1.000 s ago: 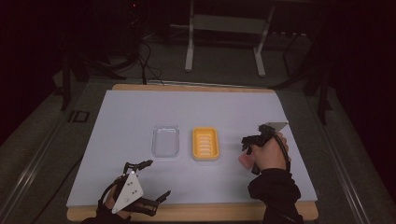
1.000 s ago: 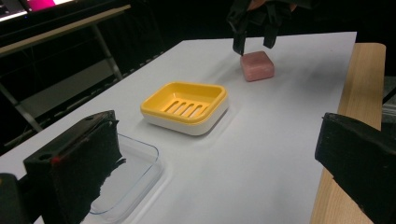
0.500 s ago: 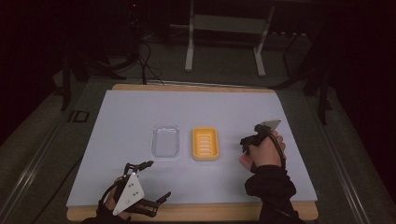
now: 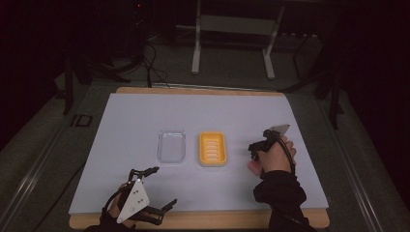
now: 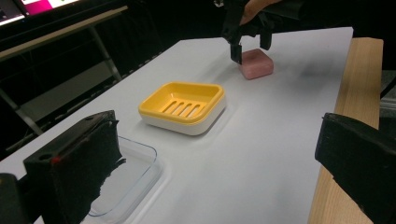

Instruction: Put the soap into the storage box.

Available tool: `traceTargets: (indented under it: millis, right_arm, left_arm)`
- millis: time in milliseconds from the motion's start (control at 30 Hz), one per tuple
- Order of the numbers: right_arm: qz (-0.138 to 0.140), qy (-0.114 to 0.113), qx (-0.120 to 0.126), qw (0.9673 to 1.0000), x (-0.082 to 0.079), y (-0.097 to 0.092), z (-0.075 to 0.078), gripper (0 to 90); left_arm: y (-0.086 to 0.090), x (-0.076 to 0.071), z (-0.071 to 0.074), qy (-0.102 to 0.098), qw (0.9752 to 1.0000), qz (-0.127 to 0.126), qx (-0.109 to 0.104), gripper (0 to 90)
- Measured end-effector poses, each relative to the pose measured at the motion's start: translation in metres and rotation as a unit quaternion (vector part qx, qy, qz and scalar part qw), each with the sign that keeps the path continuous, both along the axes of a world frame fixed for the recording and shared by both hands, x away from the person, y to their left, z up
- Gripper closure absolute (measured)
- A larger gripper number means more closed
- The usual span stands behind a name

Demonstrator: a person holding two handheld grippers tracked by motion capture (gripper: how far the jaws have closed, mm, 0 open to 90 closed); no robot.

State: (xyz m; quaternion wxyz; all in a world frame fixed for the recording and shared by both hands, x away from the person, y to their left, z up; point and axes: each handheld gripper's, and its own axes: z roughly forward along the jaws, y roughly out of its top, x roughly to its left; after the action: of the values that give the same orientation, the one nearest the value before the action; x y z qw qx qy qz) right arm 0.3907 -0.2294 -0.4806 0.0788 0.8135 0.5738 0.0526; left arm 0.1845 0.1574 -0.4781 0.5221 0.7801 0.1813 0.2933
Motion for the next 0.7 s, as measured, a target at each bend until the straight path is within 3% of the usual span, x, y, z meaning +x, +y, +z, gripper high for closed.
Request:
traceTargets:
  millis: [167,367,467,700]
  right_arm:
    - [-0.002,0.014,0.013,0.9998,0.001,0.000,-0.007,19.1]
    - [0.009,0.027,0.004,0.9996,0.003,0.004,-0.017,25.1]
    - [0.024,0.033,-0.005,0.9992,0.003,0.005,-0.018,31.9]
    - [0.067,0.023,-0.022,0.9972,0.003,0.008,-0.012,36.3]
  left_arm:
    - [-0.001,0.000,0.000,0.001,1.0000,-0.001,0.002,0.7]
    - [0.000,0.000,0.000,0.000,1.0000,0.000,0.003,0.7]
    - [0.000,0.000,0.000,0.000,1.0000,0.000,0.004,0.6]
    - [0.000,0.000,0.000,0.001,1.0000,0.002,0.004,0.7]
